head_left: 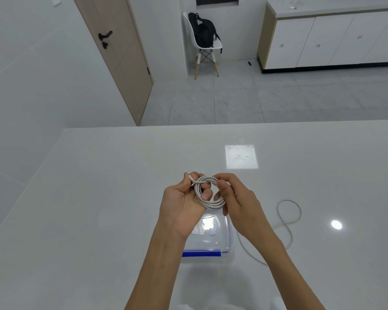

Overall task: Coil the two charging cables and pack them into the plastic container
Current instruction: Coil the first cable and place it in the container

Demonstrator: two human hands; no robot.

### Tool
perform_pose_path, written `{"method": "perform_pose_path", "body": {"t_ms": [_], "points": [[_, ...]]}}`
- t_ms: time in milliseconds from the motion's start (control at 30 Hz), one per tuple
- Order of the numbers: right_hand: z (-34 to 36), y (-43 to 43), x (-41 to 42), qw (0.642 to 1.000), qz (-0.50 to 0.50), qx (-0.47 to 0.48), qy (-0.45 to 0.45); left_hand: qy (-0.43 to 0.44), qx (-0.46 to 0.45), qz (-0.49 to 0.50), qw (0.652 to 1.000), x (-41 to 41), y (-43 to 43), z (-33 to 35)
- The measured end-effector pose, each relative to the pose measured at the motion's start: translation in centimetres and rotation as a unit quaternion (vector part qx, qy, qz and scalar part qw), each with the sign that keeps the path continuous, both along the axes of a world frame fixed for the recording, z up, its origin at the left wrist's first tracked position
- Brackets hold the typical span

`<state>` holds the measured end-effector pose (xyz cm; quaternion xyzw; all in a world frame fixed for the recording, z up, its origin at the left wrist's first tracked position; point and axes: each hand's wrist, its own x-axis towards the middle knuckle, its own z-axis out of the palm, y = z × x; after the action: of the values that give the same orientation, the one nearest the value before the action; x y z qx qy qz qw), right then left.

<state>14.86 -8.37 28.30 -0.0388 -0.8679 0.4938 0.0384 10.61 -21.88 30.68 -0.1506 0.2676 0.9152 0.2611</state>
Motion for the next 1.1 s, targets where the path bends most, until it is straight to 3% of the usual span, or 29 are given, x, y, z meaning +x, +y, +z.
{"method": "perform_pose_path", "body": {"t_ms": [100,200,300,367,433,500,567,633,733,833,933,1100], "points": [[0.5,0.7,-0.1,0.999,0.015,0.052,-0.007,0.032,-0.016,-0.013,0.999,0.1,0.0,0.0],[0.8,1.0,-0.2,0.966,0.048,0.25,0.033,0.112,-0.178,-0.03,0.977,0.6,0.4,0.0],[1.0,0.7,0.1,0.945,0.082,0.304,0.091,0.173,-0.328,-0.036,0.928,0.9,0.7,0.3],[0.9,1.0,0.4,0.966,0.093,0.222,0.09,0.174,-0.35,-0.032,0.92,0.5,0.5,0.8],[0.6,1.1,0.6,0.992,0.057,0.062,0.092,0.165,-0.356,-0.022,0.92,0.2,0.8,1.1],[0.7,0.5,0.4,0.997,0.02,-0.071,0.03,0.17,-0.4,0.008,0.901,0.3,1.7,0.9],[0.8,-0.2,0.2,0.993,0.021,-0.111,-0.032,0.194,-0.457,0.039,0.867,0.6,2.6,0.4],[1.0,-0.1,0.0,0.991,0.059,-0.107,-0.053,0.22,-0.47,0.041,0.854,1.0,2.9,0.1],[0.6,0.3,-0.3,0.976,0.069,-0.194,-0.07,0.223,-0.454,0.029,0.862,0.9,2.6,-0.2],[0.0,-0.3,-0.5,0.954,-0.038,-0.284,-0.086,0.178,-0.434,0.038,0.882,0.1,2.6,-0.5],[-0.5,-0.7,-0.9,0.953,-0.113,-0.269,-0.078,0.132,-0.4,0.062,0.905,-0.5,2.6,-0.6],[-0.4,-0.2,-1.3,0.988,-0.096,-0.118,-0.03,0.153,-0.407,0.062,0.899,-0.5,2.7,-0.5]]}}
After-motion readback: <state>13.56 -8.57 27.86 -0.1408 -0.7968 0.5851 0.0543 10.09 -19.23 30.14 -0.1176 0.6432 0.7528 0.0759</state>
